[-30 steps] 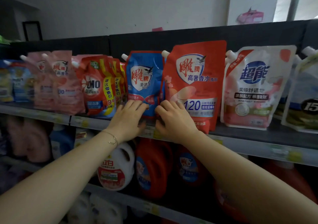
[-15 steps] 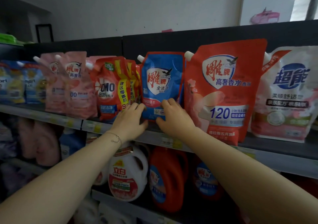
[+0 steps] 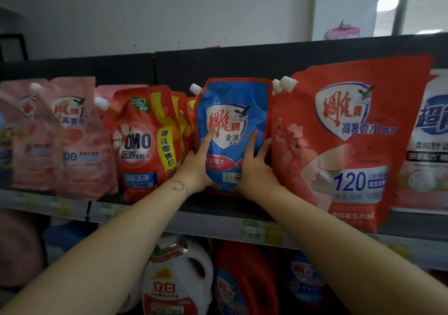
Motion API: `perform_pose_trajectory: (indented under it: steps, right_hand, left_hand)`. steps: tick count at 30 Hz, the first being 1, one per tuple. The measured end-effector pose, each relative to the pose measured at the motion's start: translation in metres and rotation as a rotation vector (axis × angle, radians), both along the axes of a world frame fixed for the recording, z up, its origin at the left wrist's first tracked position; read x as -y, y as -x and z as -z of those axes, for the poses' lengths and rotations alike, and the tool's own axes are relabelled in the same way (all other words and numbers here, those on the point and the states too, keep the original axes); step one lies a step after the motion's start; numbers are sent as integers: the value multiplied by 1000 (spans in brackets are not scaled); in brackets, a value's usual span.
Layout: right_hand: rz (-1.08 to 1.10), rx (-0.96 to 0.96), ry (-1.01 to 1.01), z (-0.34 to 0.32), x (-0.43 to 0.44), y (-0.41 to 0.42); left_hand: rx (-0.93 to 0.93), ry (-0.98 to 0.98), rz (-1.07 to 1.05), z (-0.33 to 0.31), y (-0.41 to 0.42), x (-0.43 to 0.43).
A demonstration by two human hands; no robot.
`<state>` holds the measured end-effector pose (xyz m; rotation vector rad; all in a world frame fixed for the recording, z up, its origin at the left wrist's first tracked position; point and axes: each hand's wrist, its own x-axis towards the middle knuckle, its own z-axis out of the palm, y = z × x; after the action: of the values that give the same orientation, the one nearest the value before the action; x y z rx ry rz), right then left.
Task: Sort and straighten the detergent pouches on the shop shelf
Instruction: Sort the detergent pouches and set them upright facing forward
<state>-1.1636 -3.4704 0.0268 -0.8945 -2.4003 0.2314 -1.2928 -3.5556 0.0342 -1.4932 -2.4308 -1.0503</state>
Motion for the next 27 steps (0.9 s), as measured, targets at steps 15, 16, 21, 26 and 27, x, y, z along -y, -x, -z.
perform_pose_trajectory:
  steps: [15, 16, 21, 26, 27]
  right_hand:
    - [168, 82, -15, -4, -22, 11]
    - [180, 87, -20, -5, -21, 11]
    - [157, 104, -29, -11, -6, 5]
    - [200, 135, -127, -16, 5, 2]
    - [217, 122, -153, -18, 9, 3]
  left_hand:
    - [-35, -62, -20, 6, -4, -12]
    - [-55, -55, -31, 7, -4, -13]
    - [-302, -2, -107, 6, -14, -8]
    - [-586, 41, -69, 0, -23, 5]
    - [-597, 29, -34, -1, -25, 9]
